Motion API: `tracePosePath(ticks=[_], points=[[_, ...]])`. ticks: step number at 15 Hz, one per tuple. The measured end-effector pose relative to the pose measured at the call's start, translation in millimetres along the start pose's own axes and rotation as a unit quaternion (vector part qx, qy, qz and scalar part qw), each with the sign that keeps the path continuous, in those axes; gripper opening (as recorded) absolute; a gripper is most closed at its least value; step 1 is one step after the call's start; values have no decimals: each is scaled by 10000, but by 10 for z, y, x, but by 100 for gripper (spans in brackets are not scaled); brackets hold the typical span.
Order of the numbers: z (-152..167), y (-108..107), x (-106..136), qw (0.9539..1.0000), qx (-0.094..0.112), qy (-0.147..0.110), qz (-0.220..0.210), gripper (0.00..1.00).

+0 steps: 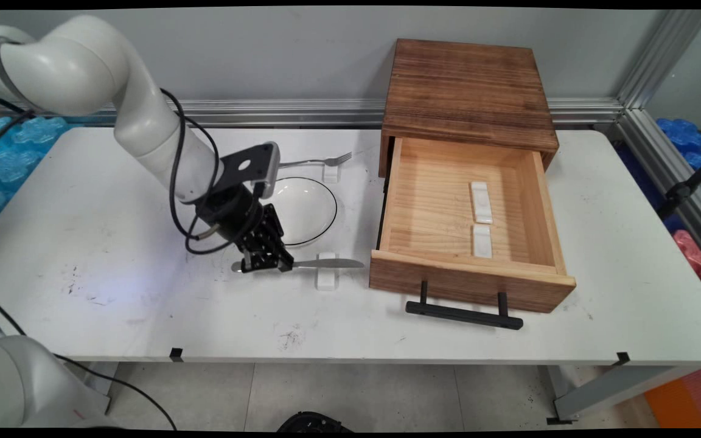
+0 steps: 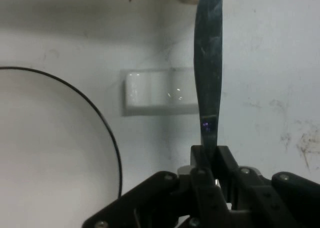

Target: Place the picked object into the drawer

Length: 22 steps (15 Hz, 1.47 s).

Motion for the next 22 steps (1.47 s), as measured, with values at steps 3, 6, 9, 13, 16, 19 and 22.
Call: tracePosePath(ticks=[3,6,9,13,16,19,22], points=[[-117,-31,27,10000,-15,-5,67,0],[-275,-77,68,9999,-39,-5,166,0],[-453,-129,143,9996,-66,19,281,0],[-636,-194,258,9992,-83,66,394,0],[-777,-258,402,9986,-77,130,500,0],[-867,-311,538,9980,-62,169,607,0],[-961,-390,726,9974,3,221,692,0]])
